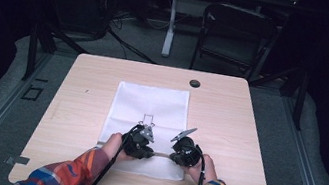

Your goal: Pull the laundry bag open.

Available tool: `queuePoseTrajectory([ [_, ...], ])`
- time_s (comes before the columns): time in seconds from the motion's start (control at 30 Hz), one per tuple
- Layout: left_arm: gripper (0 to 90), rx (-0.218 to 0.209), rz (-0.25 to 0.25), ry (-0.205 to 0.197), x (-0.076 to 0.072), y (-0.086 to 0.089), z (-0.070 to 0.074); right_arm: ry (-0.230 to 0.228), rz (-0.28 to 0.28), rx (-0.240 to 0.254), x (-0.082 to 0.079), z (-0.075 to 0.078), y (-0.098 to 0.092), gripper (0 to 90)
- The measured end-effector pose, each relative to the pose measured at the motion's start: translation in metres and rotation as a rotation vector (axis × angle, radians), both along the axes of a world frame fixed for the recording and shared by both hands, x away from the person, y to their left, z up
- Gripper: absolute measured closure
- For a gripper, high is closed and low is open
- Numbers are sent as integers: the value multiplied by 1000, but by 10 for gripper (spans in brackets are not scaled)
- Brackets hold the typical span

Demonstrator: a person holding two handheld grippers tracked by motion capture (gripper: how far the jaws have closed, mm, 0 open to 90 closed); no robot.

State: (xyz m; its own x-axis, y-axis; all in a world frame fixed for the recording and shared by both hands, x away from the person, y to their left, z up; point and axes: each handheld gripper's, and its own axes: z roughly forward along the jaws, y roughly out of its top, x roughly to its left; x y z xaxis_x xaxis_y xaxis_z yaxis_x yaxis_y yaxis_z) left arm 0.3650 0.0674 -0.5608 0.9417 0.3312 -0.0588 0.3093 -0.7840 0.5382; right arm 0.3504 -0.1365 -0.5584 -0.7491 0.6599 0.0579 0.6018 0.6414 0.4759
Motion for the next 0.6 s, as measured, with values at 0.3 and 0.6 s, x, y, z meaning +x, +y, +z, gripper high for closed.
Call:
queuePoseTrajectory([
  [0.3,873,30,37,23,-1,1,2,11,1,8,0,0,-1,900],
  [0.6,873,23,85,73,3,13,5,9,9,1,1,0,-1,900],
])
